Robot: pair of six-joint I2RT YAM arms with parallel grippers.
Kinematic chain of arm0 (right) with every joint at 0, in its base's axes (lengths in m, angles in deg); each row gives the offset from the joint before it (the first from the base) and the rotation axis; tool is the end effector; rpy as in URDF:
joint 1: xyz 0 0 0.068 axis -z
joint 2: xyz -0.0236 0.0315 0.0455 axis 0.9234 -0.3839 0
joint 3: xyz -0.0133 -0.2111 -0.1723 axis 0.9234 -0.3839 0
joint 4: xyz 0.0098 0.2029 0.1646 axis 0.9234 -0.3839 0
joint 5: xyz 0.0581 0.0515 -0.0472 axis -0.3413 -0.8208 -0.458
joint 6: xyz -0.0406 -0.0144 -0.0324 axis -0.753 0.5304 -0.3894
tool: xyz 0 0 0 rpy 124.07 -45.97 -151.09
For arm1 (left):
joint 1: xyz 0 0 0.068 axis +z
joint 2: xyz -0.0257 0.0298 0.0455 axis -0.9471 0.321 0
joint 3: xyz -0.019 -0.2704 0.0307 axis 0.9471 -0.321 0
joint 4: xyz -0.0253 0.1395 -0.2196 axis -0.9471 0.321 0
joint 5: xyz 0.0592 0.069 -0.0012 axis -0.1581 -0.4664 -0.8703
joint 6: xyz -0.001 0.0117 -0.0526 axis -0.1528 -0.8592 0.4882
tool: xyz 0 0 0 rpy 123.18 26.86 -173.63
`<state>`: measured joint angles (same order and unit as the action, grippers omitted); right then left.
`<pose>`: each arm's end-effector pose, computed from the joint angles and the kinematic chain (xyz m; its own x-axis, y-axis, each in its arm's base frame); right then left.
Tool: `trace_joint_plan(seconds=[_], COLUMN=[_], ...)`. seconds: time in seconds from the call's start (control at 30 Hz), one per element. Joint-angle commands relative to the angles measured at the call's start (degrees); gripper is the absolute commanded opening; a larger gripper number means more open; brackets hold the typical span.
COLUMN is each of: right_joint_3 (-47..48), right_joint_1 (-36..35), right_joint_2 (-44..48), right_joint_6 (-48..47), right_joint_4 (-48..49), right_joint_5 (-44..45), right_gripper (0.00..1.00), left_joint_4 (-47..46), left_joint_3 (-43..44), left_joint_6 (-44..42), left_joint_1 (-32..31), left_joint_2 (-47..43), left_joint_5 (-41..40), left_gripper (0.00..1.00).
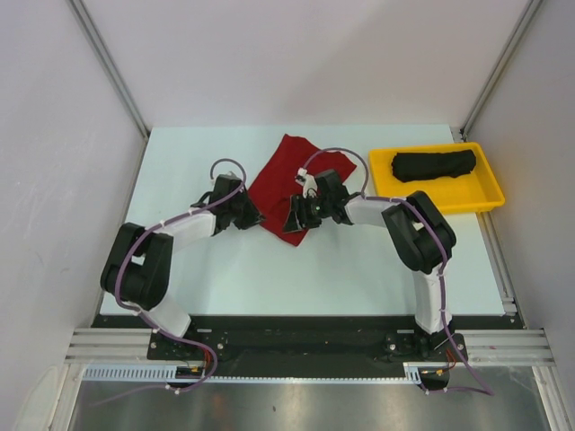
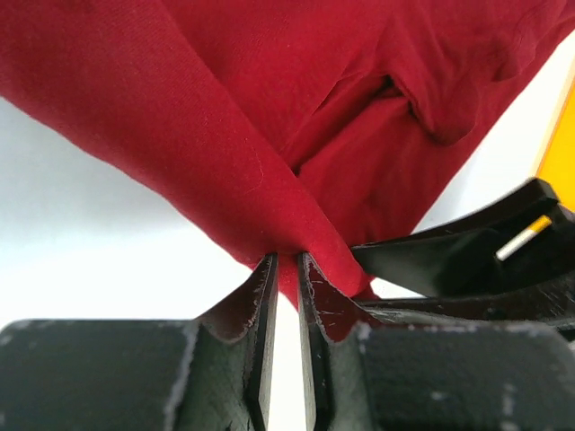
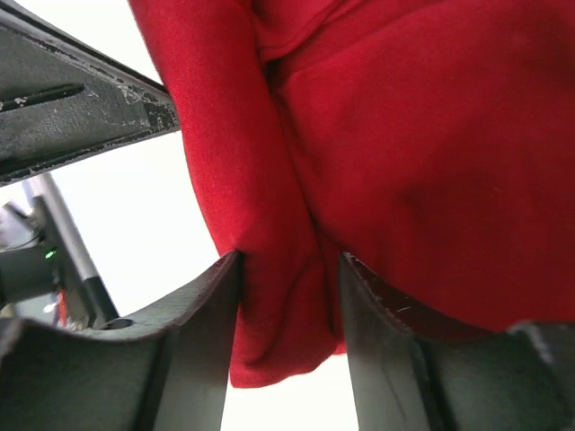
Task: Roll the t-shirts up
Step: Roll the T-shirt to the center of the board.
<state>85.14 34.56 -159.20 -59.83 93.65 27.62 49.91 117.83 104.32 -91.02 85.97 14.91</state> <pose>0.3509 0.2519 0.1369 -0.8260 -0.1855 -0.5322 -0.5370 0.5458 0.6432 0.3064 -0.1149 0.1755 -0.7667 -0.5289 -0.3639 -0.2608 0.7745 -0.5763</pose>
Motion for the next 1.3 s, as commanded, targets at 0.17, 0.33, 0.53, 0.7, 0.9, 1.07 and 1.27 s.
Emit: trace_joint_plan(seconds=[0.17,0.33,0.53,0.7,0.9,1.07,1.27], right_joint_3=[1.4,1.4,1.4,1.49,2.01,2.1,2.37], right_joint_1=[-2.55,-7.91,-14.42,-17.75,-18.73,-18.91,-18.73], right_joint_2=[13.06,17.2,16.33,13.96,9.91,8.24,5.78], right_joint_6=[-7.05,-13.29,-20.23,-24.81,-28.5,-30.09,-30.97], right_joint_4=[-9.02,-10.42,-9.38,-7.0,-5.94,-5.59,-6.21], right_joint_5=[22.82,35.5,44.39,47.3,50.2,51.61,52.14], right_gripper=[0.59,0.6,0.61,0.64,0.67,0.69,0.68], left_joint_4=[0.26,1.13,1.58,1.4,0.96,0.79,0.26], left_joint_3=[5.43,7.98,11.94,14.14,16.16,17.65,18.45], left_joint_6=[0.71,0.63,0.63,0.54,0.71,0.8,0.89], left_joint_1=[-0.29,-0.29,-0.38,-0.38,-0.29,-0.29,-0.29], left_joint_2=[3.16,5.44,8.78,11.42,14.67,16.6,17.23], left_joint_5=[-1.05,-1.31,-0.7,0.18,1.15,1.41,2.73], left_gripper=[0.18,0.18,0.19,0.2,0.2,0.21,0.29])
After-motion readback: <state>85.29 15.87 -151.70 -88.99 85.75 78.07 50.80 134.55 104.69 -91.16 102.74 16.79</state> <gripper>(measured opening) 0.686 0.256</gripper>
